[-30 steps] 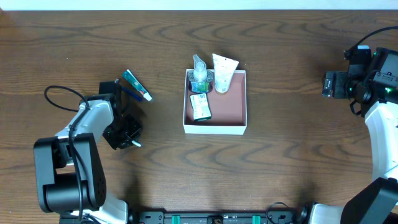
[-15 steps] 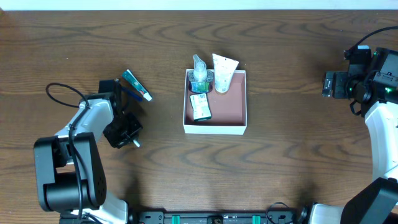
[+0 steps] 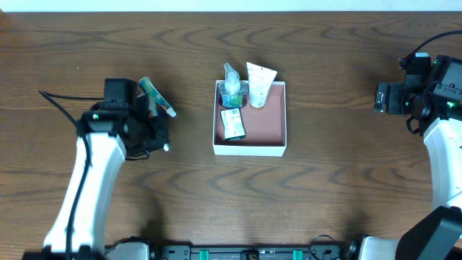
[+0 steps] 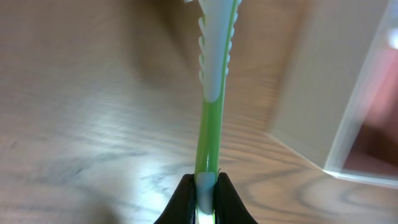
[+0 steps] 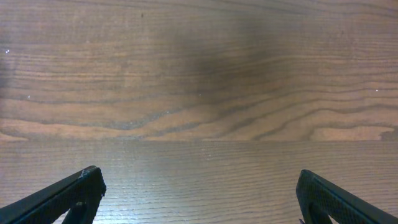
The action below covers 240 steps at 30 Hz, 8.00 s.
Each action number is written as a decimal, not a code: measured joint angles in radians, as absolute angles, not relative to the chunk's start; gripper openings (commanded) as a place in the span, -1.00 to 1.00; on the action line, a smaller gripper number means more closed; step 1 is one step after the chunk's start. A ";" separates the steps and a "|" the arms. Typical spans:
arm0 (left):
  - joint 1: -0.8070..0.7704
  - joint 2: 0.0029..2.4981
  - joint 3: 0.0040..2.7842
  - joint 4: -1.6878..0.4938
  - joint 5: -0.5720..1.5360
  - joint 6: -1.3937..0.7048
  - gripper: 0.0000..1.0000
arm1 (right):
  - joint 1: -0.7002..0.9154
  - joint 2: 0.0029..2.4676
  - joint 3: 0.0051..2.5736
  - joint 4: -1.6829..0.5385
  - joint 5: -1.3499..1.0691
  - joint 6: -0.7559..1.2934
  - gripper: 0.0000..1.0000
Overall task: Pack container
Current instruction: 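Grasp the green toothbrush with the left gripper and lift, then carry the toothbrush into the box and release it, then move the left gripper back over the blue razor, then grasp the blue razor with the left gripper and lift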
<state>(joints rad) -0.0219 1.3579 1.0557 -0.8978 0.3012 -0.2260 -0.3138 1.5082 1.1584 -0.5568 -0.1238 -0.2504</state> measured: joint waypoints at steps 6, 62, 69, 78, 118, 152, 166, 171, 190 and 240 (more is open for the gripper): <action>-0.198 1.264 1.056 -0.825 0.318 -0.199 -0.88 | -0.314 1.508 1.158 -0.557 -0.124 -0.250 0.98; -0.783 1.606 1.055 -0.225 0.125 -0.291 -0.87 | -0.314 1.508 1.158 -0.557 -0.124 -0.251 0.98; -0.783 1.607 1.055 -0.222 0.093 -0.286 -0.17 | -0.314 1.508 1.158 -0.557 -0.124 -0.251 0.99; -0.783 1.607 1.055 -0.220 0.078 -0.287 -0.06 | -0.314 1.508 1.158 -0.557 -0.124 -0.251 0.99; -0.201 1.564 1.081 -0.356 -0.374 -0.525 0.32 | -0.314 1.508 1.158 -0.557 -0.124 -0.251 0.99; -0.034 1.792 1.190 -0.643 -0.105 -0.601 0.20 | -0.314 1.508 1.158 -0.557 -0.124 -0.251 0.98; 0.050 1.812 1.534 -0.941 -0.021 -0.522 0.20 | -0.314 1.508 1.158 -0.557 -0.124 -0.251 0.99; 0.078 1.931 1.534 -0.968 0.003 -0.511 0.20 | -0.314 1.508 1.158 -0.557 -0.124 -0.251 0.99; 0.074 2.048 1.534 -0.875 0.021 -0.496 0.20 | -0.314 1.508 1.158 -0.557 -0.124 -0.251 0.99; 0.071 2.156 1.545 -0.904 0.073 -0.441 -0.77 | -0.314 1.509 1.158 -0.557 -0.124 -0.251 0.99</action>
